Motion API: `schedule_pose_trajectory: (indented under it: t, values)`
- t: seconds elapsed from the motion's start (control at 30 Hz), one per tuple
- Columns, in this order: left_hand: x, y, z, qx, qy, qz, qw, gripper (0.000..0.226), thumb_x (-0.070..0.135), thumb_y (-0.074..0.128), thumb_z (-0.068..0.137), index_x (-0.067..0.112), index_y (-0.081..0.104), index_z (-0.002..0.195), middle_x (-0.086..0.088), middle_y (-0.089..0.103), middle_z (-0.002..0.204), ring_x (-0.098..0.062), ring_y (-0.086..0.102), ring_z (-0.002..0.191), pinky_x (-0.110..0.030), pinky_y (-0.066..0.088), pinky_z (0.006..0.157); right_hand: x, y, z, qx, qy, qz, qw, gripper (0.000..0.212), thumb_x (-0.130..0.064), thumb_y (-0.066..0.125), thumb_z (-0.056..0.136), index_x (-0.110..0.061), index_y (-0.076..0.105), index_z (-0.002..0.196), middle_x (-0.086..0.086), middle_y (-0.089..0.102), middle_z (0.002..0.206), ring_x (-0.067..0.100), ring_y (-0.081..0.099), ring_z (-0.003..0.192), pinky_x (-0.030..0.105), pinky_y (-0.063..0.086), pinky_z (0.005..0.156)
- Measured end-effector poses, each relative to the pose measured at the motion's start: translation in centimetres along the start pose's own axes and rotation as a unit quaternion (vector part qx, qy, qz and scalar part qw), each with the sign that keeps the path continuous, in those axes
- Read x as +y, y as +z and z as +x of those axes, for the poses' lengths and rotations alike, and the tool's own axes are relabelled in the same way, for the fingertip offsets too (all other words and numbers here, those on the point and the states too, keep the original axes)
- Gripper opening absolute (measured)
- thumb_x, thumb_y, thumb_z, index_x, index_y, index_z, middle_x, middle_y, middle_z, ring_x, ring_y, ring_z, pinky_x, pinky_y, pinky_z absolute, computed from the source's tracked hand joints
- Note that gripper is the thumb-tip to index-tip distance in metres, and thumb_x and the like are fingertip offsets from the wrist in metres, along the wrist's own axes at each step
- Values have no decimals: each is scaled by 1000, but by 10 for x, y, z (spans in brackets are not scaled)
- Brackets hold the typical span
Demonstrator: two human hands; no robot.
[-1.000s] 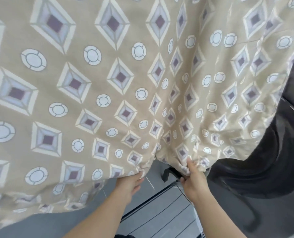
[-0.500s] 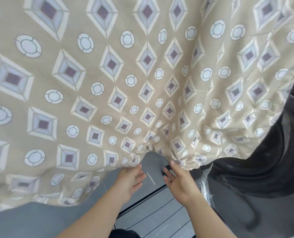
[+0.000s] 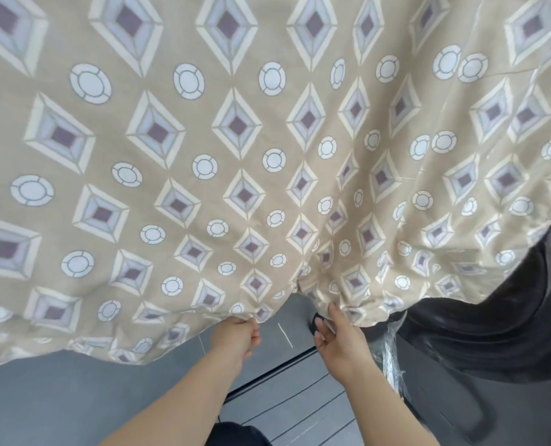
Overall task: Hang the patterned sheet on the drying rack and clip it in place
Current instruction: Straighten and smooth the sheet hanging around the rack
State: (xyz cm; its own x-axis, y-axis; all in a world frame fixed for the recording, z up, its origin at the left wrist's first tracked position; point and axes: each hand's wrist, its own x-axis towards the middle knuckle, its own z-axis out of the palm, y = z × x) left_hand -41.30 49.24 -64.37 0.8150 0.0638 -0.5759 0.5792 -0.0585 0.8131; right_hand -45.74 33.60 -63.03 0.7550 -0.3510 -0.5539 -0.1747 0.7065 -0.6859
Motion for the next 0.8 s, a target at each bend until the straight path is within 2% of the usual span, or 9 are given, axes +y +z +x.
schedule_pose_trajectory:
  t: [0.23, 0.3, 0.37, 0.43, 0.6, 0.67, 0.8]
  values:
    - [-4, -8, -1, 28, 20, 29, 999, 24, 15, 46, 96, 11, 53, 73, -2, 55, 69, -13, 51, 55, -24, 36, 54, 2, -5, 8, 54, -35, -42, 997, 12, -15, 55, 94, -12, 52, 83, 3, 54, 76, 13, 50, 65, 26, 40, 55]
    - [-1, -10, -7, -1, 9, 36, 999, 24, 23, 43, 97, 10, 54, 80, -3, 56, 72, -14, 53, 59, -24, 39, 57, 7, -3, 8, 43, -14, -39, 998, 9, -22, 54, 94, -14, 55, 92, 1, 58, 82, 14, 51, 68, 26, 39, 57]
    - [3, -10, -12, -36, 1, 56, 998, 35, 37, 42, 97, 8, 56, 85, -4, 60, 76, -15, 57, 65, -25, 42, 63, 16, 0, 7, 25, 32, -50, 998, 22, -32, 55, 93, -16, 54, 107, -1, 61, 94, 14, 53, 74, 26, 40, 60]
    - [7, -12, -12, -53, 17, 79, 995, 41, 44, 42, 95, 9, 58, 82, -3, 62, 77, -15, 59, 66, -25, 44, 66, 29, 6, 6, 5, 77, -70, 995, 30, -35, 58, 91, -14, 54, 113, 0, 62, 97, 14, 54, 77, 25, 42, 62]
    - [12, -18, 4, -51, 123, 89, 987, 30, 28, 48, 96, 15, 57, 71, 2, 60, 69, -10, 58, 59, -19, 42, 57, 56, 34, 14, -43, 107, -97, 989, 22, -25, 58, 92, -17, 58, 112, 3, 64, 101, 17, 57, 88, 27, 43, 68]
    - [15, -20, 11, -54, 154, 90, 982, 29, 24, 48, 95, 15, 59, 70, 2, 61, 68, -8, 59, 60, -20, 43, 61, 59, 48, 18, -63, 99, -97, 988, 18, -24, 56, 92, -16, 59, 108, 3, 64, 102, 17, 58, 88, 27, 43, 69]
    - [23, -20, 17, -77, 161, 114, 977, 24, 23, 47, 95, 13, 63, 81, -1, 68, 79, -7, 62, 66, -22, 46, 67, 60, 71, 17, -69, 90, -97, 989, 12, -21, 54, 93, -14, 56, 102, 1, 66, 85, 14, 57, 73, 26, 41, 69]
